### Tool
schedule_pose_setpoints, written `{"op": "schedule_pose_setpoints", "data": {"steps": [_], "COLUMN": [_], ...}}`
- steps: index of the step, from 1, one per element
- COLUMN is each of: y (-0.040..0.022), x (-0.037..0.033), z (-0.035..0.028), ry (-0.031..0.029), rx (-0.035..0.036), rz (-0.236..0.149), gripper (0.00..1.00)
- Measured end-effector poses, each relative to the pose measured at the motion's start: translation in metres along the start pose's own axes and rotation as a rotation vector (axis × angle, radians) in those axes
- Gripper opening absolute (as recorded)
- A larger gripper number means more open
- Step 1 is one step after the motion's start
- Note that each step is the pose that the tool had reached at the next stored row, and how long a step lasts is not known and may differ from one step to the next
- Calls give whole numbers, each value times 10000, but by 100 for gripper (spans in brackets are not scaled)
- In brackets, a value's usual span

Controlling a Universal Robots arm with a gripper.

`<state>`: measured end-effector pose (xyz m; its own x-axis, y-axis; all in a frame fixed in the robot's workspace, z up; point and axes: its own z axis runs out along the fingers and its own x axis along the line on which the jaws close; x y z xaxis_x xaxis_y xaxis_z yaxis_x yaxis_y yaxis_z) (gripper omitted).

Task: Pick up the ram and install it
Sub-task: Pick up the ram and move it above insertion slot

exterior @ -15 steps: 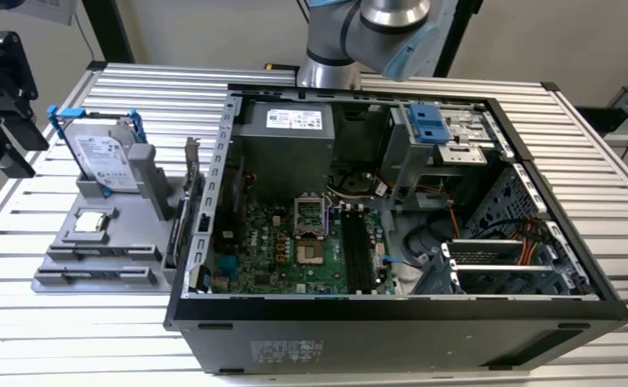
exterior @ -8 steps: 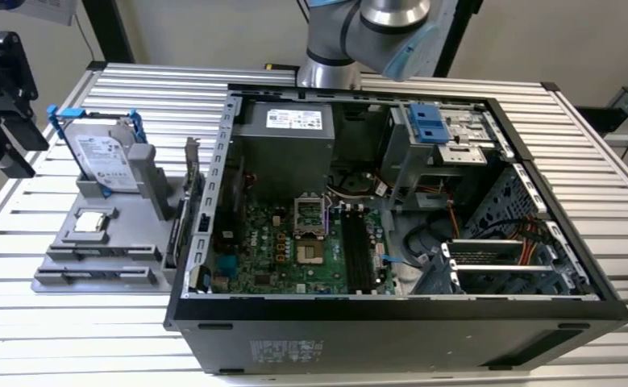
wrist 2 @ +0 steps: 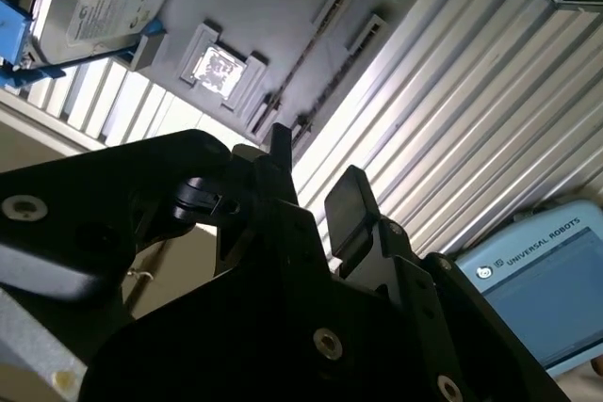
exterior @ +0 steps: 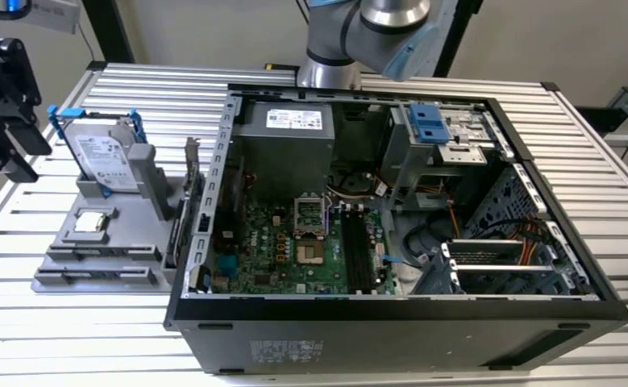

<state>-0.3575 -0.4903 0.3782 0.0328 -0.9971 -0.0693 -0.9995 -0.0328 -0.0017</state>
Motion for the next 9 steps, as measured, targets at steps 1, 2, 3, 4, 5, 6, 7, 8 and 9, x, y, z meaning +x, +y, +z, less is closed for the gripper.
{"op": "schedule_pose_setpoints", "data": {"steps": [1, 2, 3, 4, 5, 6, 7, 8, 9], "y": [0, 0, 0, 0, 0, 0, 0, 1, 1], "x": [1, 2, 3, 4, 5, 6, 7, 8, 9], "z": [14, 31, 48, 65, 79, 94, 108, 123, 137], "ry": [-1, 0, -1, 0, -1, 0, -1, -2, -1], "rx": [0, 0, 1, -1, 0, -2, -6, -14, -21], "rz": [0, -1, 0, 0, 0, 0, 1, 2, 3], "gripper": [100, 100, 100, 100, 100, 100, 100, 100, 100]}}
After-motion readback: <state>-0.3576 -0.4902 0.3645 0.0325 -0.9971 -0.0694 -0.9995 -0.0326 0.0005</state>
